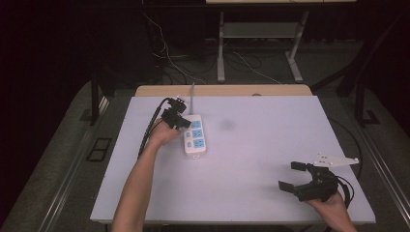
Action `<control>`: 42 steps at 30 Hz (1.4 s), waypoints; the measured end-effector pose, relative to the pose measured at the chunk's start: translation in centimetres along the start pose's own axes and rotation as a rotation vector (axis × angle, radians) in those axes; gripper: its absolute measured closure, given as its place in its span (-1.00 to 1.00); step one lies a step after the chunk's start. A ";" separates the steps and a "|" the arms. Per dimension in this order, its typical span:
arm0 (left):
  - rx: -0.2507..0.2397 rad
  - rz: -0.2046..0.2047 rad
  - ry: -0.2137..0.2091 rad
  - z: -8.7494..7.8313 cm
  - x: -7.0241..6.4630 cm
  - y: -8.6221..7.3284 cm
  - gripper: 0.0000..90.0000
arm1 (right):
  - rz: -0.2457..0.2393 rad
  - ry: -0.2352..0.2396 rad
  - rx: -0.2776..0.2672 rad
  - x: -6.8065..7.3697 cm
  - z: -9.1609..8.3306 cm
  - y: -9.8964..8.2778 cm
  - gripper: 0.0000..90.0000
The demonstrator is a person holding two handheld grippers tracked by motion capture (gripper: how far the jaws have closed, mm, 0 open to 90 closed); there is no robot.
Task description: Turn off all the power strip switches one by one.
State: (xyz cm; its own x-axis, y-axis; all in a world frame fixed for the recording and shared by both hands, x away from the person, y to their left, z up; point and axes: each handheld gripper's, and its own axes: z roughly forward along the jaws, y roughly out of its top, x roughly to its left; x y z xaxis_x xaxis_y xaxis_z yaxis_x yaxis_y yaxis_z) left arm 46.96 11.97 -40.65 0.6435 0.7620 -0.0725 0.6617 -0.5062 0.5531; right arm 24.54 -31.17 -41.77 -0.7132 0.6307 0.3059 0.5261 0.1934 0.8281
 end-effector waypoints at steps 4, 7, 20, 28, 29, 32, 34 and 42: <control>-0.012 0.025 -0.001 -0.5 -0.2 -0.2 0.99 | 0.002 -0.001 0.000 0.0 0.0 0.0 -0.99; -0.039 0.021 0.001 -1.2 -0.1 -0.6 0.99 | 0.002 0.000 -0.002 0.0 0.0 0.0 -0.99; -0.233 -0.003 -0.115 -5.5 -0.8 -4.2 0.45 | 0.002 -0.002 -0.002 0.1 0.0 0.0 -0.99; -0.301 -0.044 -0.161 -7.4 -1.3 -6.5 -0.37 | -0.001 0.001 0.000 0.3 0.1 0.0 -0.99; -0.310 -0.049 -0.166 -7.6 -1.4 -6.8 -0.44 | -0.001 0.000 0.000 0.3 0.1 0.1 -0.99; -0.324 -0.053 -0.167 -8.1 -2.0 -7.6 -0.73 | -0.001 0.001 0.001 0.3 0.1 0.1 -0.99; -0.341 -0.065 -0.171 -8.5 -2.5 -8.3 -0.90 | 0.000 0.001 0.000 0.3 0.1 0.1 -0.99; -0.393 -0.075 -0.156 -9.4 -4.5 -11.0 -1.00 | -0.002 0.003 0.000 0.5 0.2 0.1 -0.99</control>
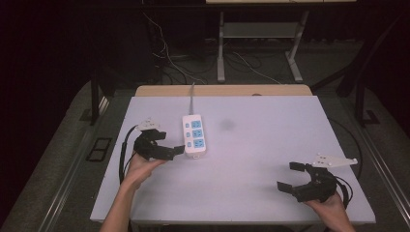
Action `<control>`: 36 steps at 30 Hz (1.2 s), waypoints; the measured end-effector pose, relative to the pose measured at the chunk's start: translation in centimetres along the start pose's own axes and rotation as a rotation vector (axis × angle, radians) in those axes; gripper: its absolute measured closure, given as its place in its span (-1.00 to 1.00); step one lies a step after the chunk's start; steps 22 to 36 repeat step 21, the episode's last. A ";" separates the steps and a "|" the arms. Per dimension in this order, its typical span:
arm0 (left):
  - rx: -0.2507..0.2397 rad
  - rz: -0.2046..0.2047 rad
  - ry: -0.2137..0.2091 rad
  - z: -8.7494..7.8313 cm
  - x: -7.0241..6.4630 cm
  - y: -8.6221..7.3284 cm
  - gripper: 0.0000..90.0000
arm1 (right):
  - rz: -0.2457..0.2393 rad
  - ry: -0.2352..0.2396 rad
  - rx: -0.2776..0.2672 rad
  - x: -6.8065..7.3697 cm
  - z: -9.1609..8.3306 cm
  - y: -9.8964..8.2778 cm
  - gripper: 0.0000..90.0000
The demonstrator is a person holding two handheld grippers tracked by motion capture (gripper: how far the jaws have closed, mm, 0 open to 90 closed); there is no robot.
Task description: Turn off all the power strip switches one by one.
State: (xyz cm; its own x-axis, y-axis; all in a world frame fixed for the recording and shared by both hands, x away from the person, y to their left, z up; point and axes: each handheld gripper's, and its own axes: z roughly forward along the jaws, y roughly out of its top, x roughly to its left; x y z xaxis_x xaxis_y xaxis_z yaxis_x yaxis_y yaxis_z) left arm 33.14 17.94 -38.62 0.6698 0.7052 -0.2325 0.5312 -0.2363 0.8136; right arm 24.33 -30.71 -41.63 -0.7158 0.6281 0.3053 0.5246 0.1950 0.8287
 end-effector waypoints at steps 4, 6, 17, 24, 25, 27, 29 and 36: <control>-0.029 0.013 -0.005 -0.7 -1.1 -1.3 -1.00 | -0.001 0.002 -0.002 0.1 0.0 0.0 -0.99; -0.038 0.015 -0.011 -1.0 -1.6 -2.0 -1.00 | -0.002 0.001 -0.002 0.2 0.1 0.0 -0.99; -0.069 0.035 -0.043 -2.4 -3.6 -4.3 -1.00 | 0.000 0.002 0.002 0.4 0.1 -0.1 -0.99; -0.077 0.040 -0.055 -2.6 -3.8 -4.7 -1.00 | 0.002 0.001 0.002 0.4 0.2 -0.1 -0.99; -0.077 0.040 -0.055 -2.6 -3.8 -4.7 -1.00 | 0.002 0.001 0.002 0.4 0.2 -0.1 -0.99; -0.077 0.040 -0.055 -2.6 -3.8 -4.7 -1.00 | 0.002 0.001 0.002 0.4 0.2 -0.1 -0.99; -0.077 0.040 -0.055 -2.6 -3.8 -4.7 -1.00 | 0.002 0.001 0.002 0.4 0.2 -0.1 -0.99; -0.077 0.040 -0.055 -2.6 -3.8 -4.7 -1.00 | 0.002 0.001 0.002 0.4 0.2 -0.1 -0.99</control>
